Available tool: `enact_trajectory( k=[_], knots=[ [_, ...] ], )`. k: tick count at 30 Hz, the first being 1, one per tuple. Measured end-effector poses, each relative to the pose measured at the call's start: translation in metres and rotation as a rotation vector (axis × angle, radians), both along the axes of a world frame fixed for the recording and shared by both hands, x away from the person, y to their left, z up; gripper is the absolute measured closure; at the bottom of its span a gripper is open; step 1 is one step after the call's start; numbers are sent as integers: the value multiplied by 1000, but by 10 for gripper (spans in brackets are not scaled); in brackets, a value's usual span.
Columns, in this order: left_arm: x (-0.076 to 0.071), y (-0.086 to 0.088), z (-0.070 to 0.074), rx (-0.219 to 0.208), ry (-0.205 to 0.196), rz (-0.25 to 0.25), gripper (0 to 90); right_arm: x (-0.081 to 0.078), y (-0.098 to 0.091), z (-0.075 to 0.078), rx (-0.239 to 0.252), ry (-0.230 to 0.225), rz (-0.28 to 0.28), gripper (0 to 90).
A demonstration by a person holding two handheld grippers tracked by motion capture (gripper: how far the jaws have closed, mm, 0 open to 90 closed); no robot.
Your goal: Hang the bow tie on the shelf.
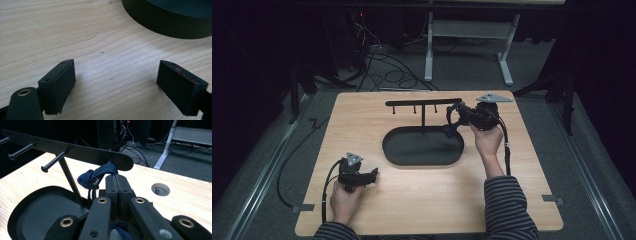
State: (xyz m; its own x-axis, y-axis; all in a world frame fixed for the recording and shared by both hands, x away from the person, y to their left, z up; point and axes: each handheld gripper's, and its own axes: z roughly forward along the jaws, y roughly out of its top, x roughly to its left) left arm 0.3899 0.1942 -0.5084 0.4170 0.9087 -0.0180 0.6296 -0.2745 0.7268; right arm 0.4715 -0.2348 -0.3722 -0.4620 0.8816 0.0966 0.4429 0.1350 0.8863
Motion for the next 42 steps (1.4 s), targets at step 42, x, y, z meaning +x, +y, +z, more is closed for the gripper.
enact_trajectory(
  k=[42],
  knots=[
    [0, 0, 0, 1, -2, 1, 157, -34, -40, 9, 85, -15, -22, 560]
  ],
)
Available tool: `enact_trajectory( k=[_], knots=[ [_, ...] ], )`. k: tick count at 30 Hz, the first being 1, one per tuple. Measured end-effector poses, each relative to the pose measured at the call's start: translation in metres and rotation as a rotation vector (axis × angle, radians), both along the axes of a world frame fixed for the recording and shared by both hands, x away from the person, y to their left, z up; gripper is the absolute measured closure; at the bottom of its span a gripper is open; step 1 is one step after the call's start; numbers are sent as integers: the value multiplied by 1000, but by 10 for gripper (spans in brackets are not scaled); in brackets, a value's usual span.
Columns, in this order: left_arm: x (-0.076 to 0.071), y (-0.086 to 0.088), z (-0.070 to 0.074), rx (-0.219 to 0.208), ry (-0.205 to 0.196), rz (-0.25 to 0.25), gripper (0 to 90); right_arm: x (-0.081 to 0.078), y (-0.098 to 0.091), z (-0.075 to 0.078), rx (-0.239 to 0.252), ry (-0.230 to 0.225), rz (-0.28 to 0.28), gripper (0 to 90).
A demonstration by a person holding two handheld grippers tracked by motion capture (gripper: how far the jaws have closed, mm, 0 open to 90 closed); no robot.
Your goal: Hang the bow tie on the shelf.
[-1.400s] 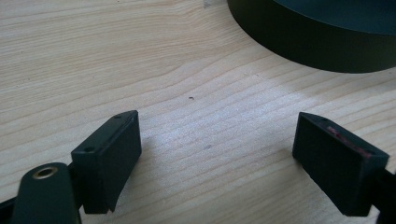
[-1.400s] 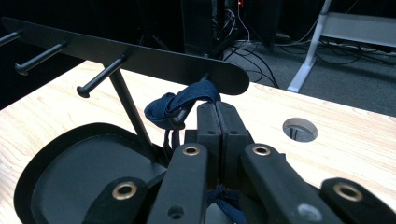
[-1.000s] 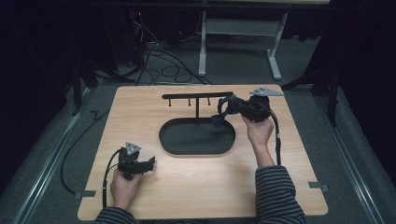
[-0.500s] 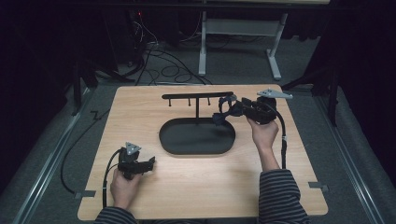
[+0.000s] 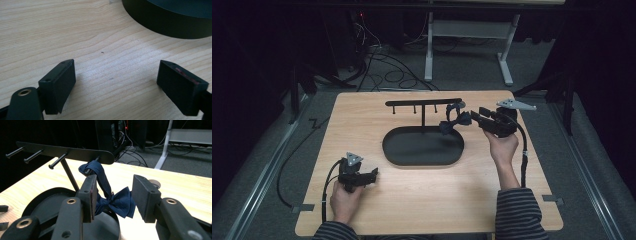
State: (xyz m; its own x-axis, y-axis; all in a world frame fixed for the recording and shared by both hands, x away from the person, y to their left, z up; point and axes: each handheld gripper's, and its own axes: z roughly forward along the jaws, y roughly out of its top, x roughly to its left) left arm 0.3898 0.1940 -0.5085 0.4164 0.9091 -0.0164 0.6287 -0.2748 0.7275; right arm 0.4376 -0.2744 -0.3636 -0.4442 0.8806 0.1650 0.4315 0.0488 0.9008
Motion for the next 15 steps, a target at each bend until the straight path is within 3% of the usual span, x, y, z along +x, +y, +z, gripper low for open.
enact_trajectory(
  k=[7, 15],
  knots=[
    [0, 0, 0, 0, 0, 0, 157, -8, -8, 1, 23, 4, -1, 544],
    [0, 0, 0, 0, 0, 0, 157, -15, -16, -1, 6, -5, -15, 539]
  ],
)
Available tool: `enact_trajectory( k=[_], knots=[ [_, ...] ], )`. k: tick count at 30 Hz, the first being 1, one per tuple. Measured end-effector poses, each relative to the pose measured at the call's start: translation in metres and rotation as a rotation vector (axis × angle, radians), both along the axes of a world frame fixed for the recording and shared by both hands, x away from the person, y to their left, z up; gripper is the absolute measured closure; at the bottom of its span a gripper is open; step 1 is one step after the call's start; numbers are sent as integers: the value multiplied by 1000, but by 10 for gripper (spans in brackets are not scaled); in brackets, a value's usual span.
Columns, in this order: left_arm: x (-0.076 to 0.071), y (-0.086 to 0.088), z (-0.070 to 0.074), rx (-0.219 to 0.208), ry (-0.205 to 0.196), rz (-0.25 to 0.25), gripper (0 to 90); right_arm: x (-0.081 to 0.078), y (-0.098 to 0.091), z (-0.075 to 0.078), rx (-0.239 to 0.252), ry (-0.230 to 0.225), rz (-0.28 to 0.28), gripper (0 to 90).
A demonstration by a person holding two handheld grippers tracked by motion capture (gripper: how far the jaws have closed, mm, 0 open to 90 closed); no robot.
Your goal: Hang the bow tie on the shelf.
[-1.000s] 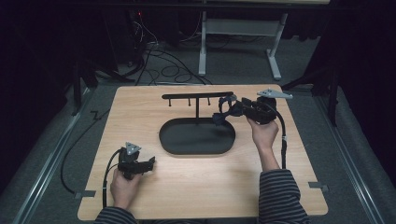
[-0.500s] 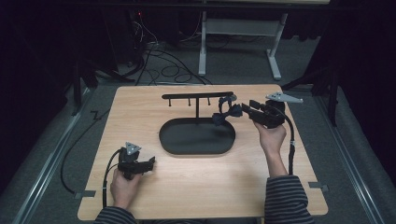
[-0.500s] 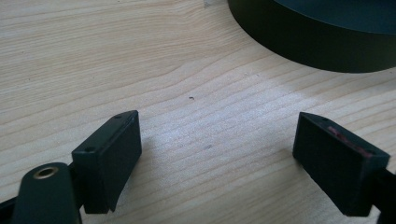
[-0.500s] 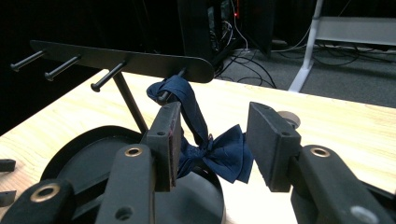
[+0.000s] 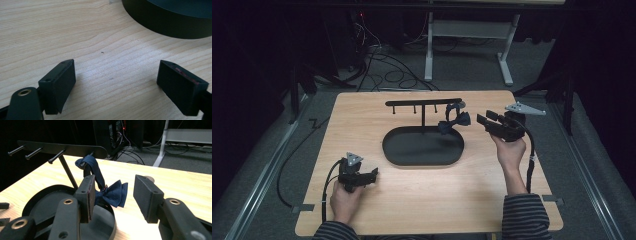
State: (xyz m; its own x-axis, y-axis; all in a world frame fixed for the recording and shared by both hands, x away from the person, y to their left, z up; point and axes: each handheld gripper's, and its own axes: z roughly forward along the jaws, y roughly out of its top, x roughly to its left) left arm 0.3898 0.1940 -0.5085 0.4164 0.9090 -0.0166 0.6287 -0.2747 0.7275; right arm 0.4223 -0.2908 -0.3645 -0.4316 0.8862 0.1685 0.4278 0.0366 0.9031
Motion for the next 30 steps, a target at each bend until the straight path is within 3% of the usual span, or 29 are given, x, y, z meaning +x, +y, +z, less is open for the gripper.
enact_trajectory(
  k=[30],
  knots=[
    [0, 0, 0, 0, 0, -1, 157, -18, -22, -5, 1, -1, -30, 526]
  ],
)
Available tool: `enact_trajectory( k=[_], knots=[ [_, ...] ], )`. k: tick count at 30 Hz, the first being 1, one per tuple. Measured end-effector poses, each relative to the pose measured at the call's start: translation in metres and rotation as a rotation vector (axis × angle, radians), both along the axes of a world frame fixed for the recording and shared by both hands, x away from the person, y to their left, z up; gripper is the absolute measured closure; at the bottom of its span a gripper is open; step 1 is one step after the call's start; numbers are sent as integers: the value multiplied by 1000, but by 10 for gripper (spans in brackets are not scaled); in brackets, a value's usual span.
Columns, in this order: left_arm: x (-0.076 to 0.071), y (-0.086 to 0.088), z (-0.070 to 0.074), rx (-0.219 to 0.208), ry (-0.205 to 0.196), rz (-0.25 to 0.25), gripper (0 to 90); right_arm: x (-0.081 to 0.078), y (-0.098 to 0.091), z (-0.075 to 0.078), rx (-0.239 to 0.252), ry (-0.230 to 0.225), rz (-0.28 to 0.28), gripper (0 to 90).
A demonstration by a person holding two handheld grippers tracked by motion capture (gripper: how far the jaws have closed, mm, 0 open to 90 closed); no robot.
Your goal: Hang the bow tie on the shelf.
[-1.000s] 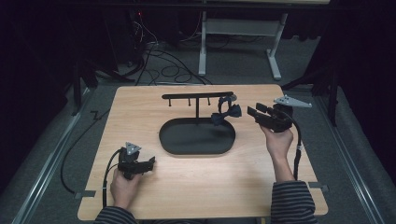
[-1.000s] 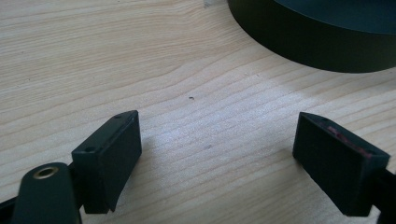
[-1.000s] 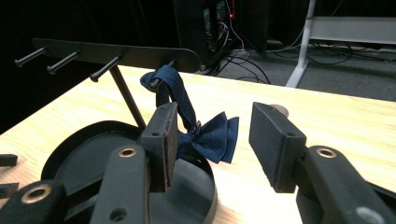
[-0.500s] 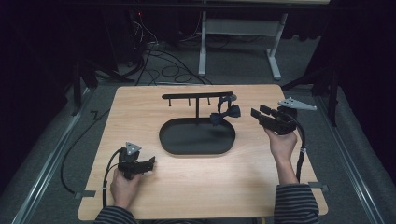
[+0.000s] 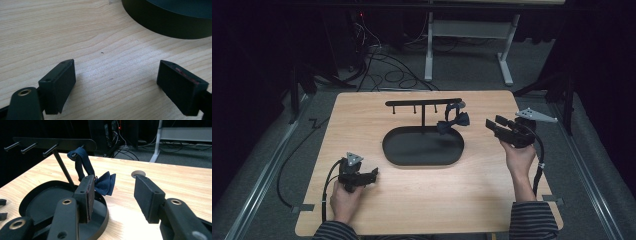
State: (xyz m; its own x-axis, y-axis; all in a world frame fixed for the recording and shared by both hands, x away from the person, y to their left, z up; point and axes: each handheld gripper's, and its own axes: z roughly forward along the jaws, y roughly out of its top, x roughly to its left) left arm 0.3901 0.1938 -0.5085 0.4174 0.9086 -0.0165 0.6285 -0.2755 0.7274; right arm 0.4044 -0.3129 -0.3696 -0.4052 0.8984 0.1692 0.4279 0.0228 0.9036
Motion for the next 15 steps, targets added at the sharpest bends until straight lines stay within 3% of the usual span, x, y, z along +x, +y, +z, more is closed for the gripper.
enact_trajectory(
  k=[15],
  knots=[
    [0, 0, 0, 0, 0, 0, 157, -13, -12, -6, -14, -1, -25, 521]
  ],
)
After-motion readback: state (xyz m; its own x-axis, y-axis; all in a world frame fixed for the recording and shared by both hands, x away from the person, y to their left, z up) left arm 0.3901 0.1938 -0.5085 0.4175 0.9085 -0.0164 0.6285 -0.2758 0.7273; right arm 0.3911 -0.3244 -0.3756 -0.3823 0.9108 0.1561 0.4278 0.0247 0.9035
